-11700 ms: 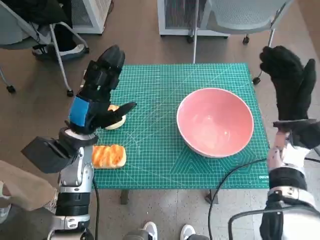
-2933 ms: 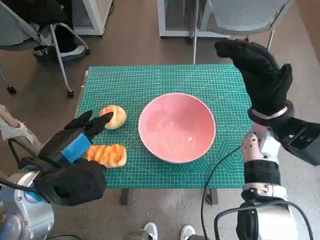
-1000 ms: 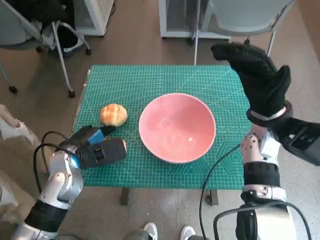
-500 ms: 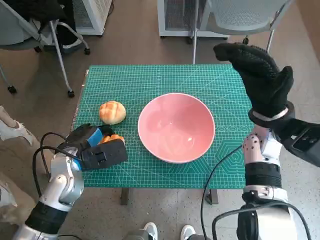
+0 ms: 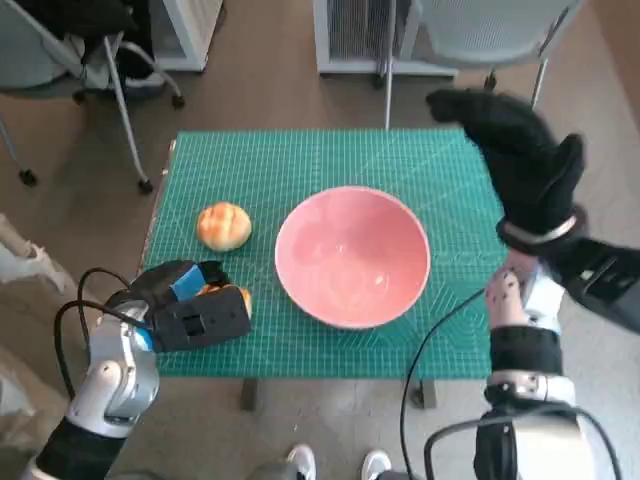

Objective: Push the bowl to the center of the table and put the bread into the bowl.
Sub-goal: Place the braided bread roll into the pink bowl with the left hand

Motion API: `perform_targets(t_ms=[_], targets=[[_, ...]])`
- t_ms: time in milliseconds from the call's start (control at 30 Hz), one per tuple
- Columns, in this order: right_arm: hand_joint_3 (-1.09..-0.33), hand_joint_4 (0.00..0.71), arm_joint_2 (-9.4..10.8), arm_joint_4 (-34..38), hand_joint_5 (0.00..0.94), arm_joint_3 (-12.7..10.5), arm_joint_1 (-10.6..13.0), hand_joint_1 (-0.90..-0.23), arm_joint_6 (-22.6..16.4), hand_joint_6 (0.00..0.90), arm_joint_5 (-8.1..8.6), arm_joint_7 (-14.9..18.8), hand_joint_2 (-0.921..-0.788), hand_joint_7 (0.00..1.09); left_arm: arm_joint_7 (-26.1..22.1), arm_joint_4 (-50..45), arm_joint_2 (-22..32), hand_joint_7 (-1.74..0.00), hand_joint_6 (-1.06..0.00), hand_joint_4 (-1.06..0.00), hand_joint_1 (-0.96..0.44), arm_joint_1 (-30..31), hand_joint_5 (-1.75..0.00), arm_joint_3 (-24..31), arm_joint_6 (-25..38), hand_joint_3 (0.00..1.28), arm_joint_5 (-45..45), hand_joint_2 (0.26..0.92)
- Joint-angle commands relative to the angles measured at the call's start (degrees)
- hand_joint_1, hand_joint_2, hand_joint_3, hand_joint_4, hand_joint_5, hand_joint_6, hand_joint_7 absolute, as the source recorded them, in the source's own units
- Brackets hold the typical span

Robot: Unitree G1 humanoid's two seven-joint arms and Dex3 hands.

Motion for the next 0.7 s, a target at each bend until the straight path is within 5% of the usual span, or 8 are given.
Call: perform_targets(t_ms=[33, 233, 433, 700], targets=[[-0.749, 0.168, 0.26, 0.89, 0.002, 0.1, 0.46, -0.614, -0.11, 0.185, -0.07, 0.24, -0.921, 0.16, -1.12, -5.52, 1.18, -1.01, -0.66, -0.62, 0.0, 0.92, -1.37, 2.33, 0.75, 0.12, -0.3, 0.908], [-0.752, 0.169, 0.33, 1.08, 0.002, 0.15, 0.32, -0.614, -0.16, 0.177, -0.09, 0.2, -0.921, 0.17, -2.34, -10.92, 1.39, -1.03, -0.66, -0.66, 0.0, 1.5, -1.31, 4.19, 1.05, 0.09, -0.56, 0.91], [-0.751, 0.175, 0.29, 1.16, 0.001, 0.11, 0.16, -0.61, -0.05, 0.049, 0.02, 0.27, -0.921, 0.42, -4.7, -18.34, 1.9, -1.14, -0.64, -0.68, 0.0, -0.7, -1.2, 7.3, 0.61, 0.07, -2.06, 0.919], [-0.75, 0.176, 0.2, 1.37, 0.001, 0.1, -0.03, -0.613, 0.11, 0.012, 0.03, 0.33, -0.921, 0.49, -5.54, -20.36, 1.55, -1.18, -0.62, -0.7, 0.0, -8.24, -1.16, 8.27, -0.94, 0.07, -3.51, 0.92]])
